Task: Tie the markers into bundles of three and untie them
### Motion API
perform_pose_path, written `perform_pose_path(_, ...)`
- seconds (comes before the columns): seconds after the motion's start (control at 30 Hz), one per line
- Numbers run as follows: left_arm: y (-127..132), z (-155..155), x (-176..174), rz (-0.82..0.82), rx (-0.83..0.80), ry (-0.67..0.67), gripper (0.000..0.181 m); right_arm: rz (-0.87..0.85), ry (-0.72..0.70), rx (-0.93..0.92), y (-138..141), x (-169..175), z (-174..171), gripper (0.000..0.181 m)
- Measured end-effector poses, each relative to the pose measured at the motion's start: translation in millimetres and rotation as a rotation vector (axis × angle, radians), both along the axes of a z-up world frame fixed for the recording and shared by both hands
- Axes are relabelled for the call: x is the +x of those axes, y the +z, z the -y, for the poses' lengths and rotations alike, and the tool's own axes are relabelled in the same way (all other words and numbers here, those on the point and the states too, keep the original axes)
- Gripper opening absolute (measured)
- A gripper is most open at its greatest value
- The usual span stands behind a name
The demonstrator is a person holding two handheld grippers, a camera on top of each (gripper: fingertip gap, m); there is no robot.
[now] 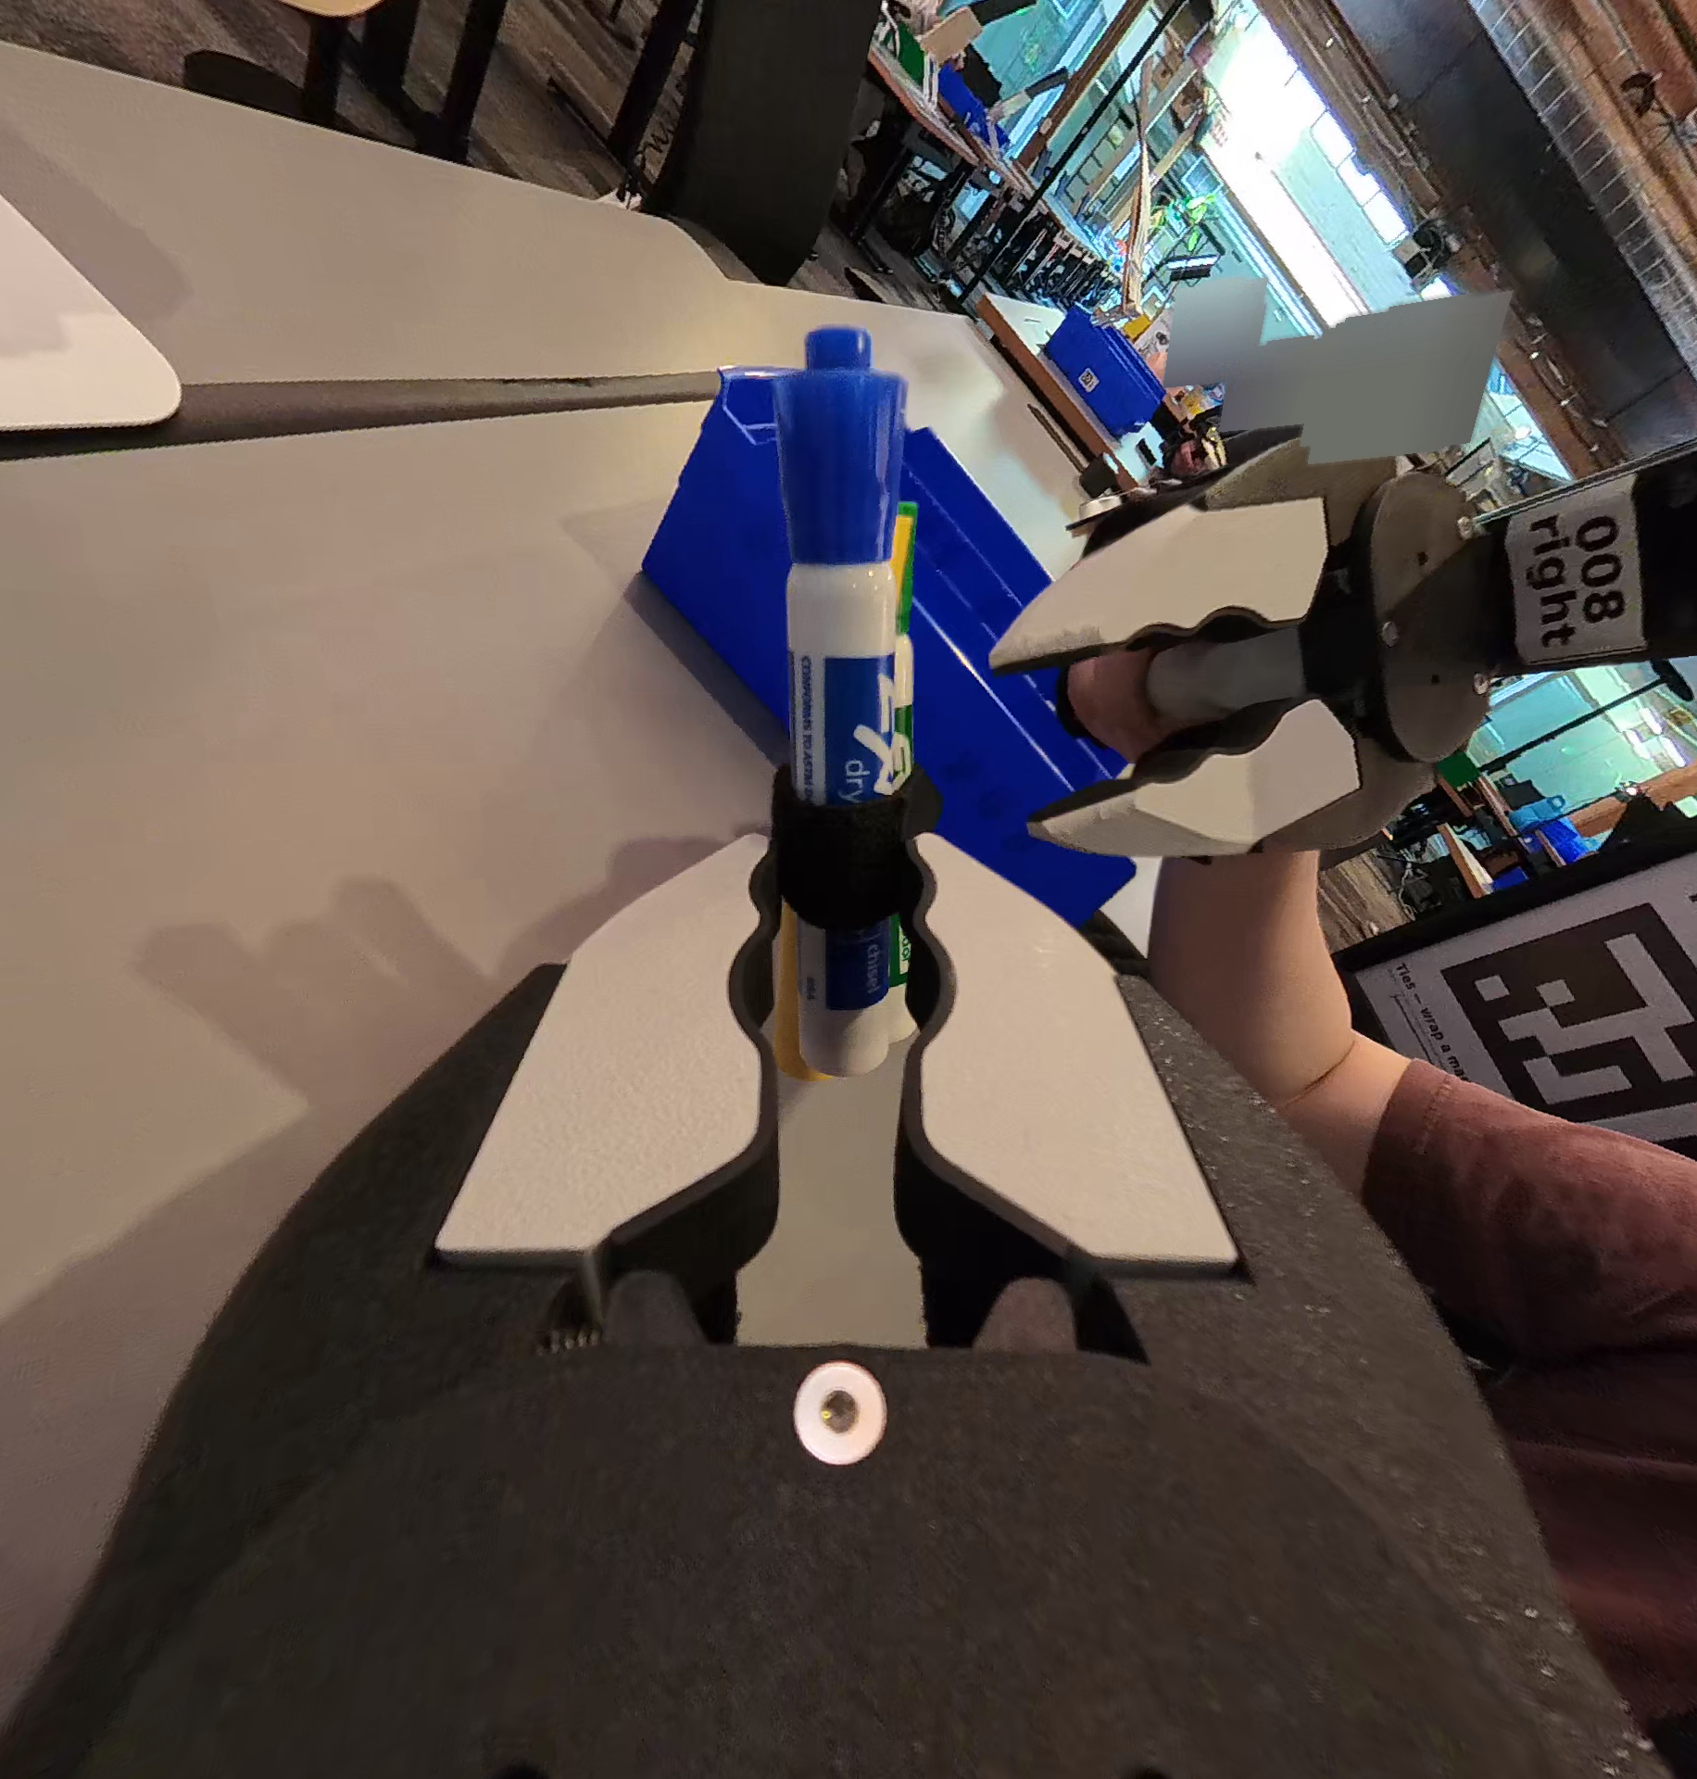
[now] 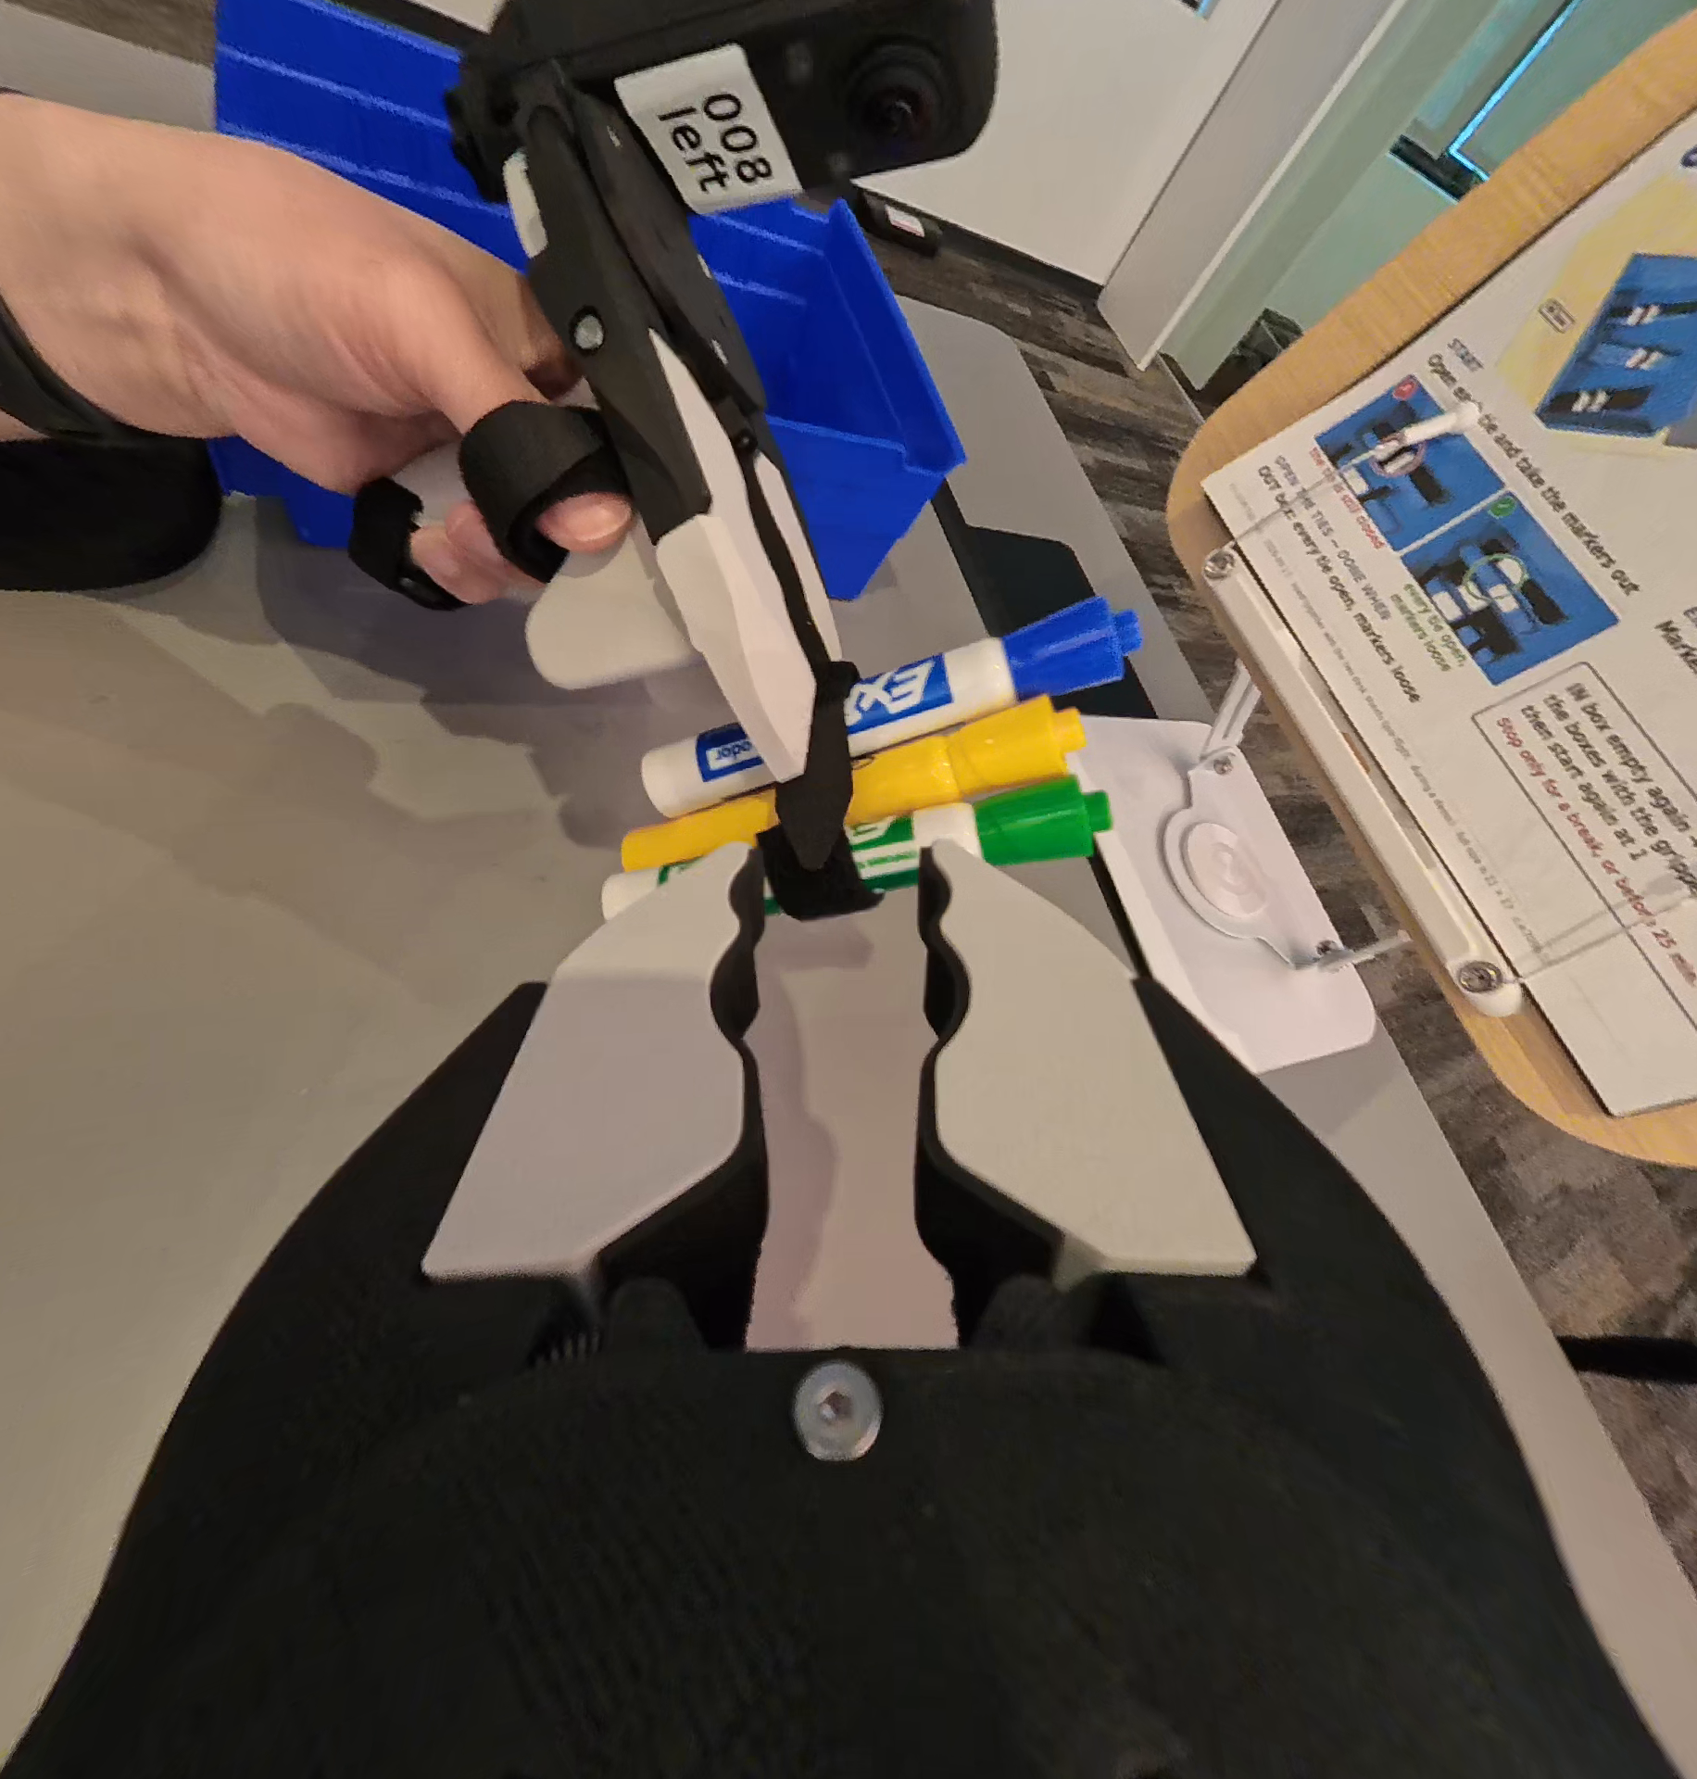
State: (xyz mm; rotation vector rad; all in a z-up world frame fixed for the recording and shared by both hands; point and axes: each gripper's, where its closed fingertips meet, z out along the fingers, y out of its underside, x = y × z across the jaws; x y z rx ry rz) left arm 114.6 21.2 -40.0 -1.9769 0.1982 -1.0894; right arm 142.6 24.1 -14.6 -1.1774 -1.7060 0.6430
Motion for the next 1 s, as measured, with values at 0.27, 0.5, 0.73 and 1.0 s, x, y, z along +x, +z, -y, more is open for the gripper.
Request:
perform_pose_path(0.27, 2, 6, 6, 0.04, -0.023, -0.04, 0.023, 0.011, 0.076, -0.001, -9, -5, 13, 0.032)
perform_pose_path(0.5, -14, 10, 5, 0.0, -0.083, -0.044, 0.023, 0.107, 0.064, -0.049, -32, -6, 10, 0.03)
perform_pose_path(0.73, -74, 29, 11, 0.046, -0.334, -0.099, 0.023, 0.402, 0.017, -0.146, -91, -2, 14, 0.023)
perform_pose_path(1.0, -98, 40, -1, -0.032, -0.429, -0.028, 0.038, 0.481, -0.026, -0.266, -101, 3, 12, 0.02)
